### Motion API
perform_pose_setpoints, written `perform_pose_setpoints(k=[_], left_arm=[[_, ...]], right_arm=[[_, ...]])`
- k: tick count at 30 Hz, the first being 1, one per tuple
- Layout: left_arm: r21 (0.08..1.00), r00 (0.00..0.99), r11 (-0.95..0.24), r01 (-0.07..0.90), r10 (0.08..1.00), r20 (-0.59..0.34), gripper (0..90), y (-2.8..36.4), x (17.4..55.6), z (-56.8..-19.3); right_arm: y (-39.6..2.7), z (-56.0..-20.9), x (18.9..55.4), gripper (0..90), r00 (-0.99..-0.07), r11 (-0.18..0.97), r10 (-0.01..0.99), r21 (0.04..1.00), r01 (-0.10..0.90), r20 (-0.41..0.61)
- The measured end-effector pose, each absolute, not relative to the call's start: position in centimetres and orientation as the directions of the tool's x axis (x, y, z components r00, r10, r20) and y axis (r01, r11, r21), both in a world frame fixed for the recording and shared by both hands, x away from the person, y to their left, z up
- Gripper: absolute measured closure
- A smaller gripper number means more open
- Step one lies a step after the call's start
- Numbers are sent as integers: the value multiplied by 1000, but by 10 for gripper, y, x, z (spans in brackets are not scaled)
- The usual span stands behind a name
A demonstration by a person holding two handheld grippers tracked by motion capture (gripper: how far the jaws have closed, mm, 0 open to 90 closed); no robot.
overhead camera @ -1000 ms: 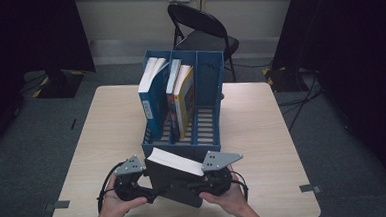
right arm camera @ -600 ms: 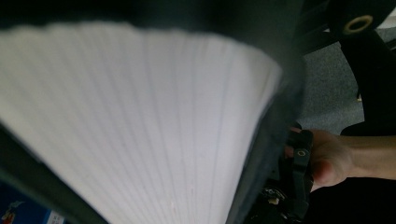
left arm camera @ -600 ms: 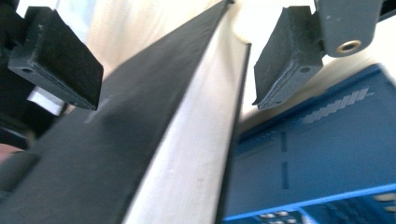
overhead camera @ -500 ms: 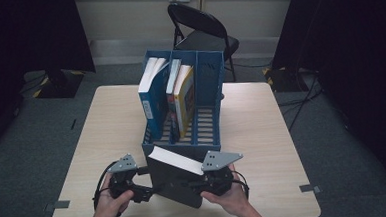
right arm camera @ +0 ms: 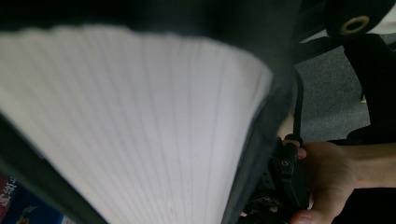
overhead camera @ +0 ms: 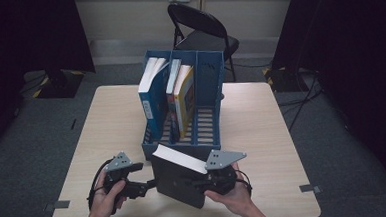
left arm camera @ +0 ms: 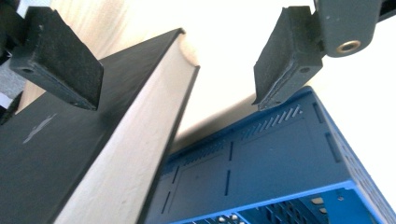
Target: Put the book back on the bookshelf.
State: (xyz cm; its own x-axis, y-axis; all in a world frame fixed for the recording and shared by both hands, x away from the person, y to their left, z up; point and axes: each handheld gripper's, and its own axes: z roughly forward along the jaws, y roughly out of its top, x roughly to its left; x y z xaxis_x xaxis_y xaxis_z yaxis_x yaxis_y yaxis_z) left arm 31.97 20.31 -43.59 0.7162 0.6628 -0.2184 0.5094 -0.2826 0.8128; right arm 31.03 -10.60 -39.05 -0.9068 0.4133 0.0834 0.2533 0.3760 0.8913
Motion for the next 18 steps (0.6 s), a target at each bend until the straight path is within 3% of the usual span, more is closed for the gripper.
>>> perform_pose_setpoints(k=[18], left_arm=[[762, 630, -294, 577, 754, -186, 156, 217, 335, -453]], right_arm=[[-161, -389, 302, 524, -857, 356, 510, 889, 289, 74]])
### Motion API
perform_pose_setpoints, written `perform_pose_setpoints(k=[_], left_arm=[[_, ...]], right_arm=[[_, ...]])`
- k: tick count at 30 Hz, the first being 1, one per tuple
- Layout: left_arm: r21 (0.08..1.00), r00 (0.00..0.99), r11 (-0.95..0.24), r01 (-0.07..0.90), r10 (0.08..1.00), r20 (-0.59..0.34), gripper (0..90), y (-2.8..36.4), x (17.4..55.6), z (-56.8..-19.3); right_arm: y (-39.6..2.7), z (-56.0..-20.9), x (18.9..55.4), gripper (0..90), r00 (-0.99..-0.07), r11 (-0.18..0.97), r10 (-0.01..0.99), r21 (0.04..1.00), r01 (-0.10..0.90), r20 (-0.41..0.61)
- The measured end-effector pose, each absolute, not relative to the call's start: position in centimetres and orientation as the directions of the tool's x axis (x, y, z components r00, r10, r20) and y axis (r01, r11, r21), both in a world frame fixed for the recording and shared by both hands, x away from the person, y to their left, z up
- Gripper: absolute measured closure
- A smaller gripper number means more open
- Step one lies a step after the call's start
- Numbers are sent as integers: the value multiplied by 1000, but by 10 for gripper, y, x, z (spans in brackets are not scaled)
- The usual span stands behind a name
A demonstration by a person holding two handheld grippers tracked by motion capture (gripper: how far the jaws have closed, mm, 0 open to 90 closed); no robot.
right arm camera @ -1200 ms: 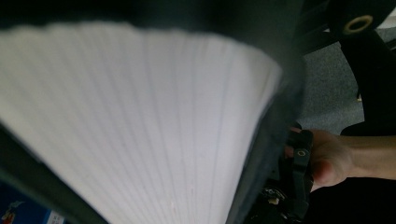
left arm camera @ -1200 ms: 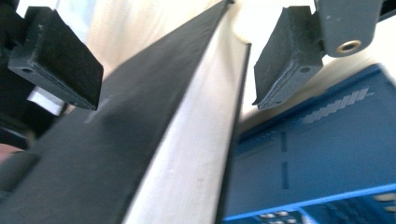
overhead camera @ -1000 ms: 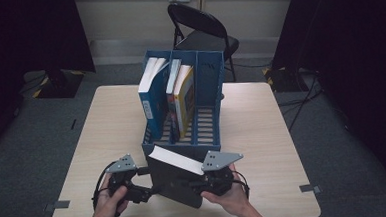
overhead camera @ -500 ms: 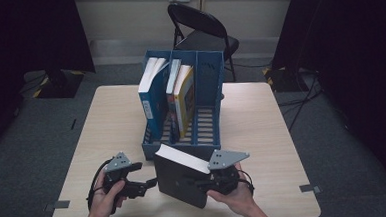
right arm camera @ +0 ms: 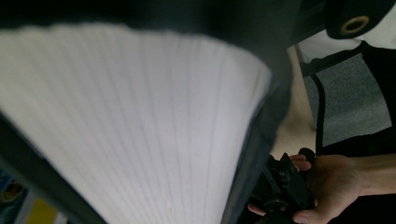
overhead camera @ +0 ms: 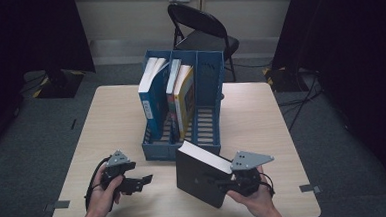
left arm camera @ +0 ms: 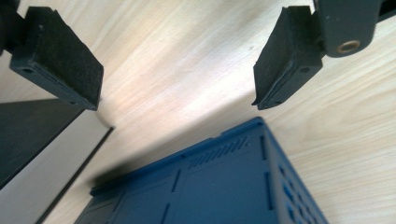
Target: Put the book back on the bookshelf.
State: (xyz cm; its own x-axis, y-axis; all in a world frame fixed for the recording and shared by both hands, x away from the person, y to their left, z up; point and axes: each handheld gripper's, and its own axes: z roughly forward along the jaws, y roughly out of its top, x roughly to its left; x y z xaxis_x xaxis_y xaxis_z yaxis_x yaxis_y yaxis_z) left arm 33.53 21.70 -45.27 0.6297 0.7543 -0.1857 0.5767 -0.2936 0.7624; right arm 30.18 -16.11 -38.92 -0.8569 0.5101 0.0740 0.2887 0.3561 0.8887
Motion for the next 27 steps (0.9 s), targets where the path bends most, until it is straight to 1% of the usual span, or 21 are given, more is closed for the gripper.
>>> perform_pose_setpoints(k=[2, 5, 9, 11, 12, 15, 17, 19, 24, 27], left_arm=[[770, 622, -301, 563, 768, -154, 156, 219, 336, -452], [765, 614, -289, 575, 771, -170, 157, 222, 337, -452], [761, 600, -282, 584, 782, -170, 159, 228, 335, -450], [765, 574, -259, 590, 801, -171, 160, 230, 335, -450], [764, 581, -271, 585, 797, -162, 177, 233, 334, -449], [768, 584, -273, 579, 796, -158, 156, 236, 333, -450], [770, 578, -261, 582, 799, -167, 166, 240, 332, -451], [777, 579, -266, 571, 801, -152, 159, 243, 333, -450], [786, 563, -245, 568, 812, -154, 160, 248, 334, -450], [779, 571, -259, 572, 807, -150, 160, 247, 334, -452]], right_arm=[[-171, -389, 301, 525, -845, 349, 530, 888, 299, 76], [-175, -389, 300, 525, -840, 346, 538, 889, 302, 76], [-184, -389, 299, 525, -829, 341, 555, 888, 307, 73], [-189, -389, 298, 525, -819, 335, 569, 888, 314, 76], [-193, -389, 297, 525, -810, 331, 581, 888, 320, 76], [-197, -389, 295, 525, -803, 327, 591, 888, 322, 74], [-201, -389, 294, 525, -798, 325, 598, 888, 324, 72], [-204, -389, 294, 525, -795, 325, 603, 888, 326, 71], [-212, -389, 294, 525, -785, 315, 615, 888, 335, 78], [-215, -389, 295, 524, -779, 307, 621, 888, 341, 84]])
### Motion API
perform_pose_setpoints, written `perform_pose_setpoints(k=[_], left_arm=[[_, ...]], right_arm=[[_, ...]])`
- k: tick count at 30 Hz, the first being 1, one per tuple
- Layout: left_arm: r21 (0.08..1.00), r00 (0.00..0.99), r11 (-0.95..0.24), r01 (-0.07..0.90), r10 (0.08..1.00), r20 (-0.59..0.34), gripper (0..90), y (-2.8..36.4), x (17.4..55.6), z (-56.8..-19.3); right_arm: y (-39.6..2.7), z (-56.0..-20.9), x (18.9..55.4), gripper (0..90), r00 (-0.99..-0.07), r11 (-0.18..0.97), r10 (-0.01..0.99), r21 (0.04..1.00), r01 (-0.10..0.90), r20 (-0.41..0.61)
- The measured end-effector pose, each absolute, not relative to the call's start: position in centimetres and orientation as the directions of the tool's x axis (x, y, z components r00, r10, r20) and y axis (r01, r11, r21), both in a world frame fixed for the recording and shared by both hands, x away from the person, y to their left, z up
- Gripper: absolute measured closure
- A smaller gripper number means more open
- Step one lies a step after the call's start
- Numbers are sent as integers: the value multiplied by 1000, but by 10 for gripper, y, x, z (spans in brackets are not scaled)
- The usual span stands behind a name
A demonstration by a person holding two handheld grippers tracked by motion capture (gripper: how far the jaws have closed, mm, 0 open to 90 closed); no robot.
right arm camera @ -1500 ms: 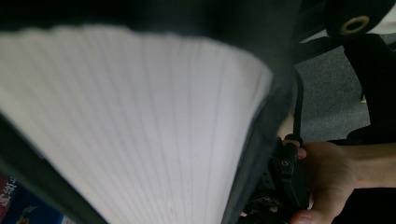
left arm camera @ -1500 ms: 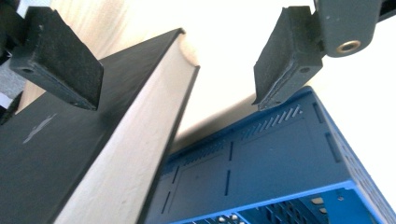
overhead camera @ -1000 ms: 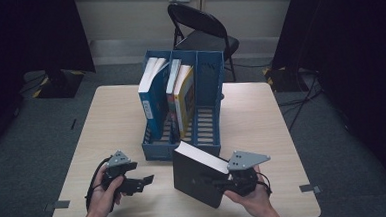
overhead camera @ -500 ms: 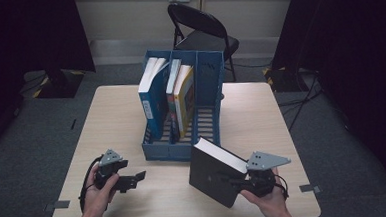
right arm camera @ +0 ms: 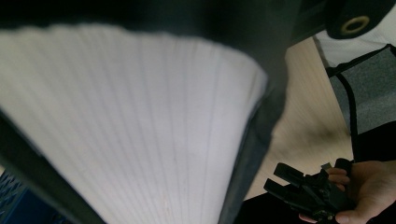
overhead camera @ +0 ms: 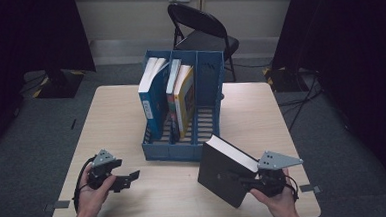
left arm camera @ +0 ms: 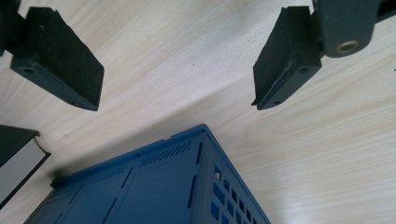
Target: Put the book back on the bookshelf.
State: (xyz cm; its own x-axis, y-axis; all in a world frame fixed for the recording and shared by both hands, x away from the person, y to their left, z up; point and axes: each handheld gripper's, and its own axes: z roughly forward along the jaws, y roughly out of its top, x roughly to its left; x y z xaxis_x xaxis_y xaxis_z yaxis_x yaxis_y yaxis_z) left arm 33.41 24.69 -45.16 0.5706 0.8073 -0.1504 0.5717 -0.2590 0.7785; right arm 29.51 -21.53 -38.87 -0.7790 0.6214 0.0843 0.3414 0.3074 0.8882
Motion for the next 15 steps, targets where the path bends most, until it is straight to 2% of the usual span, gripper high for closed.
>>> perform_pose_setpoints(k=[7, 15], left_arm=[[782, 567, -230, 579, 803, -184, 159, 251, 335, -451], [782, 566, -244, 573, 808, -163, 158, 253, 336, -451]], right_arm=[[-220, -388, 293, 525, -770, 312, 633, 888, 339, 72], [-236, -388, 292, 524, -737, 296, 672, 886, 357, 73]])
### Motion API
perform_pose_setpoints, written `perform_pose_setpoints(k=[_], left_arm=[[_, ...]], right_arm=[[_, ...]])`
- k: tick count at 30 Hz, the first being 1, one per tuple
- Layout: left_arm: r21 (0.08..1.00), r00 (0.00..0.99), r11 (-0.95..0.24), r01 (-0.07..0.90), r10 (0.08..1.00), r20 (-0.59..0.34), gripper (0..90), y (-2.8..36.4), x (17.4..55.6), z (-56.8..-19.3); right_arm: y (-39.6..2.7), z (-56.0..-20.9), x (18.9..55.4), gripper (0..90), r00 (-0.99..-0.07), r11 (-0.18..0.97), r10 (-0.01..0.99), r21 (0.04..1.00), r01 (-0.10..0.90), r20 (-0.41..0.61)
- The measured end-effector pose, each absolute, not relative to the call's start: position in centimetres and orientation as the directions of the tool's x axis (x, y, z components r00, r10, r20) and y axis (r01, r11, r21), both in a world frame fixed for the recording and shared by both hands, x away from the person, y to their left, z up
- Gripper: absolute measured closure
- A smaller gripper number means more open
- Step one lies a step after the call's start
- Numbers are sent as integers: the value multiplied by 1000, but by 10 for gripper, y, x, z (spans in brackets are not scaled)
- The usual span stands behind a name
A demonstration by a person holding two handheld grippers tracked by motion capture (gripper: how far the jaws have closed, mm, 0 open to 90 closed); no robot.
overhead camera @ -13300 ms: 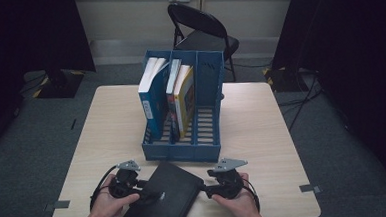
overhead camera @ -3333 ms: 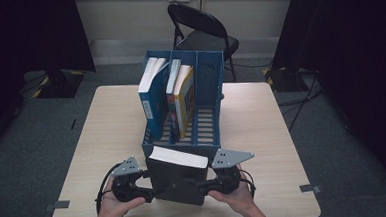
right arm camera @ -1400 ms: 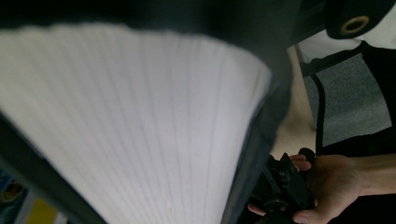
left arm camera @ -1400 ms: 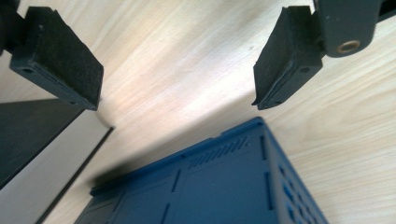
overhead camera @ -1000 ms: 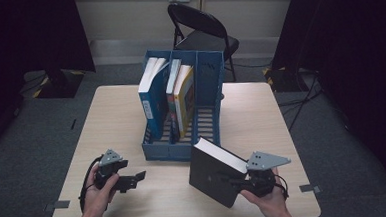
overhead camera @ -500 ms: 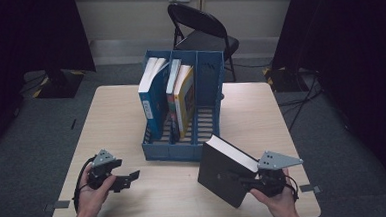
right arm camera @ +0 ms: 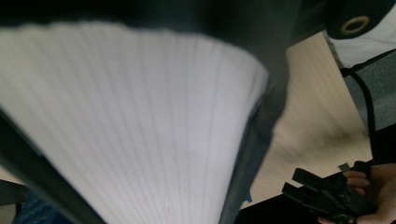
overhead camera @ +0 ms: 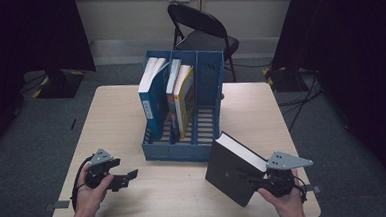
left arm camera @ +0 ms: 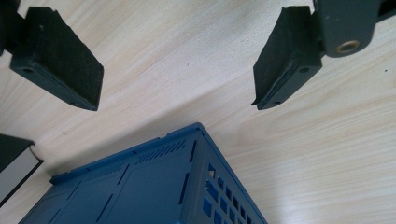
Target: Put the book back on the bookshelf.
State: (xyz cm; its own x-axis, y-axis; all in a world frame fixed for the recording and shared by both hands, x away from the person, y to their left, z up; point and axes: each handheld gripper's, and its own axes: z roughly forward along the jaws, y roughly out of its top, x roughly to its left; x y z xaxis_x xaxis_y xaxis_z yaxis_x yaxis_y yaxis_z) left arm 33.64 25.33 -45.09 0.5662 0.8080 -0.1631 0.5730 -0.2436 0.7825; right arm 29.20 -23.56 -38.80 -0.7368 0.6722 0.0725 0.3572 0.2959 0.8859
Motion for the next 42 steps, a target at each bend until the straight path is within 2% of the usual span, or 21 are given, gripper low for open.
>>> perform_pose_setpoints(k=[16, 22, 32, 42], left_arm=[[774, 561, -257, 578, 815, -149, 158, 250, 340, -453], [776, 564, -260, 575, 813, -145, 158, 249, 341, -453], [777, 558, -258, 574, 818, -140, 158, 249, 341, -454], [772, 549, -249, 586, 822, -151, 158, 249, 342, -454]], right_arm=[[-275, -388, 302, 523, -640, 247, 766, 890, 383, 63], [-269, -384, 311, 520, -646, 271, 763, 893, 358, 27], [-270, -389, 310, 523, -643, 261, 766, 899, 352, 29], [-269, -378, 314, 488, -638, 287, 769, 868, 406, 44]])
